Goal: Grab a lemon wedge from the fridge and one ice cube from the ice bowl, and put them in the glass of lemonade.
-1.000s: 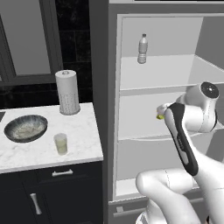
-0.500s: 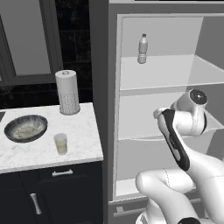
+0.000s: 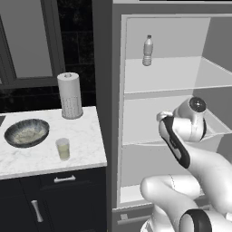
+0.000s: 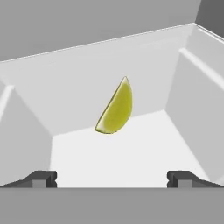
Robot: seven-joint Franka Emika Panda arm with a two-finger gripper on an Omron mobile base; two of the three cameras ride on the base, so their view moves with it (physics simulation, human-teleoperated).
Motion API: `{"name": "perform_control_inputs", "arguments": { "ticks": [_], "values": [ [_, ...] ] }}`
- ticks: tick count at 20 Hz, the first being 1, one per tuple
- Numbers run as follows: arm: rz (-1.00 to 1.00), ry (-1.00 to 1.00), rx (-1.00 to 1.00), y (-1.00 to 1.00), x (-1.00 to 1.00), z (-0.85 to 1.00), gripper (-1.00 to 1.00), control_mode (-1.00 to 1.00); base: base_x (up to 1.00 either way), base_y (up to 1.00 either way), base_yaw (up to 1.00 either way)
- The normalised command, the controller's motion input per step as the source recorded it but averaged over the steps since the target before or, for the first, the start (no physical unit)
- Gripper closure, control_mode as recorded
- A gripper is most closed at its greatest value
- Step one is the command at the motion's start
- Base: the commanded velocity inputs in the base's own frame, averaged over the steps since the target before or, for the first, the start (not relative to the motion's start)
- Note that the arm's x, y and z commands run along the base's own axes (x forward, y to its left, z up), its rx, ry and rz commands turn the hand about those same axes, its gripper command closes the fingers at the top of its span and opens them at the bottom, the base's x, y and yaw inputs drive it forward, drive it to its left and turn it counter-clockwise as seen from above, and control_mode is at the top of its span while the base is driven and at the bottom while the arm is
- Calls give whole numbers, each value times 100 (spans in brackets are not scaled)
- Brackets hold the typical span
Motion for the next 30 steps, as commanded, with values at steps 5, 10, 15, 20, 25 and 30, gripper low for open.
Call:
{"name": "perform_control_inputs", "arguments": {
  "ticks": [5,10,15,20,25,30],
  "values": [
    [-1,2,6,-9,46,12,-100,-100,0,0,0],
    [0,1,0,-16,41,-3,-100,-100,0,0,0],
    [0,0,0,-10,23,-20,-100,-100,0,0,0],
    [0,0,0,0,4,-10,-100,-100,0,0,0],
    [-2,0,0,0,12,0,-100,-100,0,0,0],
    [-7,2,0,0,27,0,-100,-100,0,0,0]
  ]
}}
